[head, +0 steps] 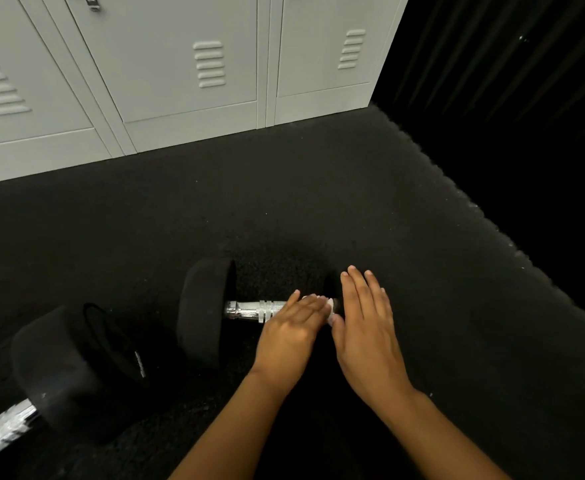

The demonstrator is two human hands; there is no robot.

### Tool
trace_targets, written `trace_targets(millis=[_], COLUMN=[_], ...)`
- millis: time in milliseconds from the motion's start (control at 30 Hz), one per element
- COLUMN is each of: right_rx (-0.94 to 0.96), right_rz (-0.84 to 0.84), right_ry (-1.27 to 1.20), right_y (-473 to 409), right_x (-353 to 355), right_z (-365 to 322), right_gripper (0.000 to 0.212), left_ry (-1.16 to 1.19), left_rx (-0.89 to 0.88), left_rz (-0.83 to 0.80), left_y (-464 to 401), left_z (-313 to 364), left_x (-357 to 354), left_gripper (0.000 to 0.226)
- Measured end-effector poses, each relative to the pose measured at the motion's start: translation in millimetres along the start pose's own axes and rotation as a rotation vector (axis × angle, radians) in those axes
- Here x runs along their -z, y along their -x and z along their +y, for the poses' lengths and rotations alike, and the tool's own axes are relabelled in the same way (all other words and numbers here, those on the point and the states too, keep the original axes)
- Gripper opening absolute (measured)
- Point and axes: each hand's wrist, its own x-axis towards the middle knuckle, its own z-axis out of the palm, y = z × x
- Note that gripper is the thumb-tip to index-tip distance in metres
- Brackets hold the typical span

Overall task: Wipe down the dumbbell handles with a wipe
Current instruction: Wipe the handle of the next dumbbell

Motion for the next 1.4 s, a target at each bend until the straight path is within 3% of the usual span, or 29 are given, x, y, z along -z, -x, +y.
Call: trace_targets(millis=[133,367,467,600,667,733,800,933,1067,1133,1200,1300,1400], right_rx=[0.002,0.002,-0.003,0.003,0.004,0.005,-0.003,-0.005,0.015,0.025,0.021,0.009,0.025], right_rz=[0.029,0.020,0.029,0.026,0.020,0.024,0.028,0.046,0.016,-0.017,-0.035,0.004,0.070], right_ry=[-0.006,-0.012,-0.009,-0.017,-0.007,0.010,0.014,0.033,0.006,-0.032,-0.070,-0.132,-0.293], right_y=[4,2,1,-1,0,2,4,4,4,5,3,2,2], right_x=[-1,-2,-1,0,1,0,-1,-2,1,4,8,18,25], right_z=[2,1,1,-1,-1,-1,-1,-1,1,2,0,-8,-26], right_gripper=[0.055,0.052,0.053,0.052,0.056,0.057,0.055,0.052,0.052,0.054,0.057,0.052,0.041], left_ry=[-0.024,-0.090,-0.057,0.182,0.088,-0.017,-0.028,0.034,0.018,-0.031,-0.059,-0.036,0.039], left_rx=[-0.165,-0.290,-0.127,0.397,0.413,0.383,0.316,-0.021,-0.254,-0.277,-0.256,-0.147,-0.025], left_rz=[0.039,0.043,-0.105,-0.495,-0.623,-0.654,-0.539,-0.086,0.050,0.038,0.043,0.079,0.108], left_y=[11,1,-11,-57,-73,-75,-59,-11,9,12,16,22,21], left_z=[-11,-15,-11,-12,-9,-2,1,-1,-10,-20,-26,-20,-8], left_x=[-3,-3,3,19,25,26,22,6,12,23,29,34,45], left_gripper=[0.031,0.030,0.028,0.019,0.021,0.022,0.022,0.023,0.029,0.039,0.035,0.020,0.026])
